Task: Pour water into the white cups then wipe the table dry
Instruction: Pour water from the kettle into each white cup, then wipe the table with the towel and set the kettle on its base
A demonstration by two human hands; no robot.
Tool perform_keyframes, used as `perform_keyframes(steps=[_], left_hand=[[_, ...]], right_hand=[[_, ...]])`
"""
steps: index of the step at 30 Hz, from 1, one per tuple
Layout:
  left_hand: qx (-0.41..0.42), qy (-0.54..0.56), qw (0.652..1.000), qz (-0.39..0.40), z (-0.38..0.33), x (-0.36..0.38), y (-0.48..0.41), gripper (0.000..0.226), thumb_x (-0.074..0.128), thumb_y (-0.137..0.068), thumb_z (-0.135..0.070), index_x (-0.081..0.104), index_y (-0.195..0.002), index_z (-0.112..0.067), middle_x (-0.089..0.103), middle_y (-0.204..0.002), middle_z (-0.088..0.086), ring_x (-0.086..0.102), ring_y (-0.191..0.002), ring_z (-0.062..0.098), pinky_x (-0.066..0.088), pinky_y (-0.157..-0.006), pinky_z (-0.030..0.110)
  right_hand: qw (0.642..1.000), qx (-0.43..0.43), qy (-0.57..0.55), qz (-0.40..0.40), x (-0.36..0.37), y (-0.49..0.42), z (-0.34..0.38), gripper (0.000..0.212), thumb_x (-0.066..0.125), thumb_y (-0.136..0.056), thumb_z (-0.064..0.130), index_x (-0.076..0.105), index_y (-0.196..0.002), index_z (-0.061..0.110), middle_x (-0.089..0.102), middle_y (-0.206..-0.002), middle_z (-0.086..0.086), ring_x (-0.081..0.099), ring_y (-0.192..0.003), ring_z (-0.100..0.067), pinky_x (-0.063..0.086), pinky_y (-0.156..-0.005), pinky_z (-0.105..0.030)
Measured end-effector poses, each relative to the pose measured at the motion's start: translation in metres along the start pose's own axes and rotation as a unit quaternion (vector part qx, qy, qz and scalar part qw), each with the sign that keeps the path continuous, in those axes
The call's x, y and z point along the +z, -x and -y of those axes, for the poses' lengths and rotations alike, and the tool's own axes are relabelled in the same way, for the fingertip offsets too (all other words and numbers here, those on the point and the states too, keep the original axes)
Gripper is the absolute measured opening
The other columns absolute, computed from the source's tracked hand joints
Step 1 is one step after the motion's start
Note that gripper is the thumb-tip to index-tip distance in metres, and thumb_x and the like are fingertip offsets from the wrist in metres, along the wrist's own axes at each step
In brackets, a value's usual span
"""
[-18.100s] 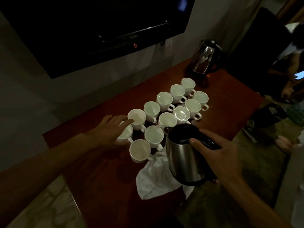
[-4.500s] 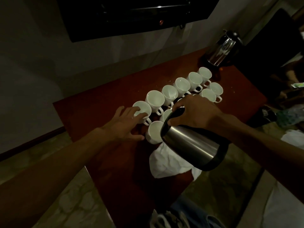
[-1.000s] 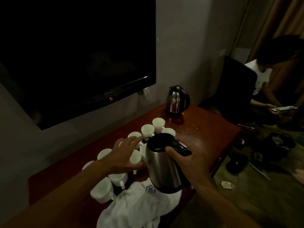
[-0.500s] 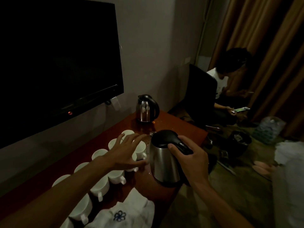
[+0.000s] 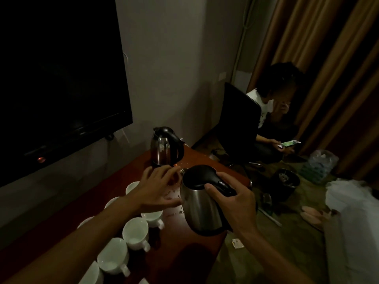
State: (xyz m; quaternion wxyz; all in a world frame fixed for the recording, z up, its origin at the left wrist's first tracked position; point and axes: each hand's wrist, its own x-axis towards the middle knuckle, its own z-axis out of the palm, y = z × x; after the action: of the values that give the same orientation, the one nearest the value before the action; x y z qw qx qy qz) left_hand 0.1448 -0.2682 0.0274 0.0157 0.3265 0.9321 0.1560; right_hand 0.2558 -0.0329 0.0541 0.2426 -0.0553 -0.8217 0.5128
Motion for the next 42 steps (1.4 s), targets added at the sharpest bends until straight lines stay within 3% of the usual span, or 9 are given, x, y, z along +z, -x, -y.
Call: perform_keyframes(steps=[7,10,14,22,27,31,35,42], left_hand=[[0.021,-0.008,1.000,0.003,0.017,0.002,-0.047,0.103,0.039,-0.078,-0.090,-0.006,-0.156,-0.040,0.011,-0.163,-0.003,0.007,-0.150,0.013,-0.009,-0.120,0.045],[0.028,-0.010,1.000,0.009,0.024,0.006,-0.068,0.106,0.036,-0.076,-0.093,-0.007,-0.156,-0.040,0.011,-0.163,-0.001,0.007,-0.150,0.014,-0.009,-0.119,0.046],[0.014,0.018,1.000,0.000,0.027,0.013,-0.096,0.108,0.032,-0.073,-0.096,-0.006,-0.156,-0.039,0.010,-0.162,-0.004,0.002,-0.144,0.002,-0.010,-0.118,0.043],[-0.019,-0.005,0.999,0.034,0.020,0.020,-0.149,0.112,0.042,-0.076,-0.088,-0.007,-0.158,-0.030,0.007,-0.164,-0.001,0.002,-0.150,0.012,-0.015,-0.118,0.041],[-0.052,-0.016,0.997,0.056,0.017,0.038,-0.192,0.110,0.041,-0.078,-0.087,-0.009,-0.158,-0.031,0.007,-0.164,-0.002,0.003,-0.150,0.012,-0.014,-0.120,0.042],[-0.070,-0.040,0.994,0.078,0.022,0.055,-0.232,0.110,0.038,-0.079,-0.088,-0.011,-0.157,-0.030,0.005,-0.164,-0.003,0.001,-0.151,0.013,-0.010,-0.122,0.048],[-0.103,-0.045,0.992,0.057,0.028,0.079,-0.260,0.110,0.035,-0.079,-0.090,-0.013,-0.157,-0.028,0.002,-0.164,-0.005,-0.002,-0.150,0.010,-0.012,-0.122,0.045],[-0.146,-0.067,0.987,0.021,0.037,0.102,-0.272,0.112,0.030,-0.080,-0.090,-0.013,-0.158,-0.021,0.002,-0.164,-0.001,-0.005,-0.149,0.011,-0.020,-0.117,0.031]], right_hand=[[1.000,0.012,-0.001,-0.011,0.016,-0.043,-0.022,0.051,0.083,-0.075,0.039,0.068,-0.122,0.023,0.070,-0.116,0.009,0.066,-0.103,-0.004,0.060,-0.086,-0.035],[1.000,0.014,-0.005,-0.005,0.023,-0.063,-0.029,0.048,0.083,-0.076,0.039,0.067,-0.120,0.030,0.068,-0.110,0.018,0.066,-0.101,0.000,0.060,-0.084,-0.033],[1.000,0.022,-0.021,-0.001,0.034,-0.085,-0.045,0.047,0.082,-0.077,0.039,0.068,-0.121,0.030,0.070,-0.111,0.017,0.066,-0.102,0.000,0.060,-0.084,-0.032],[0.998,0.018,-0.057,0.017,0.039,-0.140,-0.090,0.045,0.086,-0.075,0.022,0.071,-0.117,0.018,0.071,-0.110,0.011,0.063,-0.099,0.011,0.052,-0.081,-0.010],[0.996,0.036,-0.059,0.052,0.038,-0.180,-0.135,0.049,0.083,-0.074,0.037,0.067,-0.120,0.030,0.065,-0.113,0.021,0.060,-0.104,0.013,0.050,-0.080,-0.007],[0.993,0.061,-0.079,0.060,0.042,-0.212,-0.176,0.052,0.081,-0.072,0.046,0.066,-0.121,0.037,0.064,-0.110,0.029,0.061,-0.104,0.011,0.053,-0.082,-0.012],[0.991,0.063,-0.096,0.073,0.058,-0.239,-0.216,0.054,0.078,-0.068,0.056,0.063,-0.119,0.048,0.056,-0.113,0.046,0.059,-0.105,0.013,0.056,-0.076,-0.014],[0.985,0.058,-0.118,0.110,0.087,-0.266,-0.255,0.055,0.078,-0.071,0.059,0.059,-0.123,0.052,0.059,-0.118,0.038,0.064,-0.106,0.005,0.061,-0.079,-0.030]])
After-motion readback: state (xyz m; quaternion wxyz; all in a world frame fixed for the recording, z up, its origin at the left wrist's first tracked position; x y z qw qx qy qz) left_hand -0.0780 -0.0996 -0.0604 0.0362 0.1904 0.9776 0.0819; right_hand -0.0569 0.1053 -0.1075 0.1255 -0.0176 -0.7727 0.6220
